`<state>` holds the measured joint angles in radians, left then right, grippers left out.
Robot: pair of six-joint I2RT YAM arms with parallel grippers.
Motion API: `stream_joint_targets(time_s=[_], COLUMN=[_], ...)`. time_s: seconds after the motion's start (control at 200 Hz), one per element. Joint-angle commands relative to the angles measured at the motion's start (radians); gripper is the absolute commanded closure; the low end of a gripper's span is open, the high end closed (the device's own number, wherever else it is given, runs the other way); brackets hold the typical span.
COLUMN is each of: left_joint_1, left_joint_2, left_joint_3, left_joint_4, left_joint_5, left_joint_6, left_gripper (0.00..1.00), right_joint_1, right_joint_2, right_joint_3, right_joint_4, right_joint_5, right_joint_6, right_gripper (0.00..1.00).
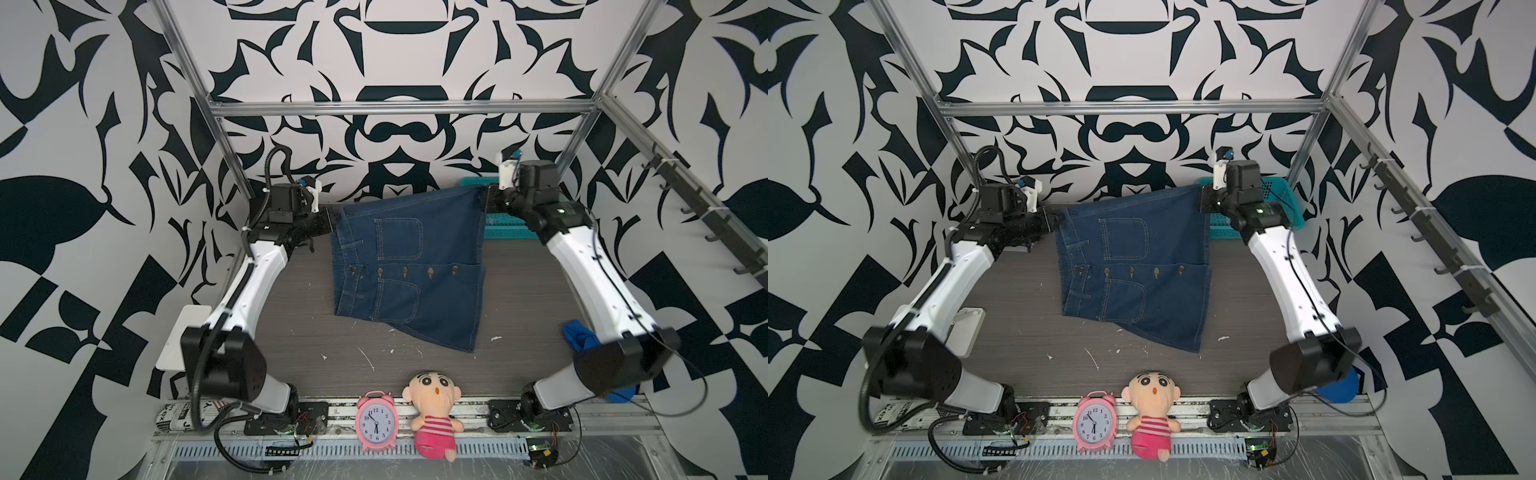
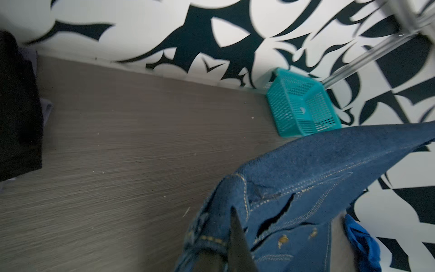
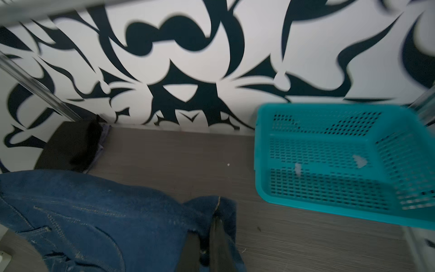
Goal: Fold and stack skirts
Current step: Flatten out the skirt at the center of the table.
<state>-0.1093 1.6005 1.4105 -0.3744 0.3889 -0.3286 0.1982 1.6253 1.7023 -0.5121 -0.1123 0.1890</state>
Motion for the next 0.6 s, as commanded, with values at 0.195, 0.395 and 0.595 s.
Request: stream_joint_targets(time_s=[0.195, 0.395, 0.595], left_joint_1=[0.124, 0.104, -0.006], left_joint_2=[0.372, 0.19, -0.12], left_joint_3=[0.344, 0.24, -0.202], left_joint_4=[0.029, -0.067, -0.101], left_joint_5=[-0.112, -0.232, -0.299], left_joint_6=[0.048, 0.004, -0.108], left_gripper=[0.33, 0.24, 0.24], right_joint_1=[0.0, 0.038, 0.095], right_joint_2=[0.472, 0.27, -0.303], right_joint_3=[0.622, 0.5, -0.462], right_joint_4=[-0.041, -0.132, 0.282], right_joint_5=[-0.064, -0.07, -0.043], right_joint_6=[0.058, 0.018, 0.155], right_gripper=[0.0, 0.0, 0.05])
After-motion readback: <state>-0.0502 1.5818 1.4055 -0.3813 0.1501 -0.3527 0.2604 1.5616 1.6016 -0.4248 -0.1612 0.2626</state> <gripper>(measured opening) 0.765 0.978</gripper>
